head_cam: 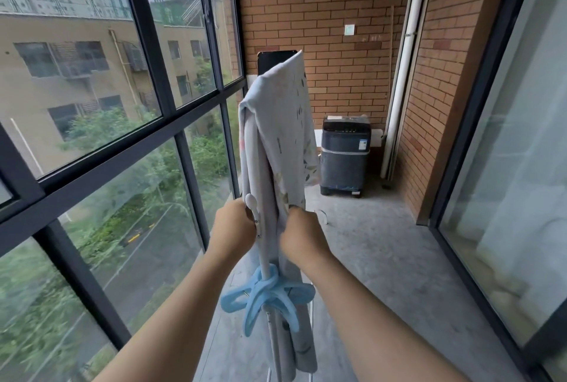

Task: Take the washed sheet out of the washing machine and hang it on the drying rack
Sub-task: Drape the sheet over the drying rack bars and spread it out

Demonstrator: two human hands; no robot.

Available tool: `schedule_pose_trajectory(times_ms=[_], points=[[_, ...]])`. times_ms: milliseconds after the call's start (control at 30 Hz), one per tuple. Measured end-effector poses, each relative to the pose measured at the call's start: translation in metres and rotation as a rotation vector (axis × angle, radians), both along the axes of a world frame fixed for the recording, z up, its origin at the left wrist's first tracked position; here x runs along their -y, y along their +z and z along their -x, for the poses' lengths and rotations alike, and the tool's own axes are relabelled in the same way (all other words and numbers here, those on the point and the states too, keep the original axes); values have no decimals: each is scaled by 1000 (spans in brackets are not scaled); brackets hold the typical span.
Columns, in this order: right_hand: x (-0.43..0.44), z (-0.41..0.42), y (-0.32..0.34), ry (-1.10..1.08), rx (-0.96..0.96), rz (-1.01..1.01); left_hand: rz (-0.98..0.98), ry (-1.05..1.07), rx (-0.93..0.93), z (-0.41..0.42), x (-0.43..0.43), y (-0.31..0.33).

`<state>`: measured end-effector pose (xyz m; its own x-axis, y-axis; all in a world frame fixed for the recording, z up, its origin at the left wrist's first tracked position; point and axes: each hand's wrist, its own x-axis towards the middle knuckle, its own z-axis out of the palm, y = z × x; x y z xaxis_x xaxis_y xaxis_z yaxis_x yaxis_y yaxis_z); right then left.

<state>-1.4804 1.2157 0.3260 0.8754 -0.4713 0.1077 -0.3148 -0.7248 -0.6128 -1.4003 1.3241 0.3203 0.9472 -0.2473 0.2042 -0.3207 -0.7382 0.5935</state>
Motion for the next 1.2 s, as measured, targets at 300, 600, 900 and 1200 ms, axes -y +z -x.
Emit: schedule_pose_trajectory(times_ms=[300, 600, 900, 1200], points=[[17, 20, -15, 187, 4, -63, 242, 145, 282, 40, 0, 8], [72, 48, -18, 246, 107, -118, 620, 211, 475, 61, 19, 36], [118, 58, -18, 226, 206, -82, 258, -34, 1117, 92, 91, 57], [216, 65, -26, 60, 289, -124, 429, -192, 200, 74, 204, 11]])
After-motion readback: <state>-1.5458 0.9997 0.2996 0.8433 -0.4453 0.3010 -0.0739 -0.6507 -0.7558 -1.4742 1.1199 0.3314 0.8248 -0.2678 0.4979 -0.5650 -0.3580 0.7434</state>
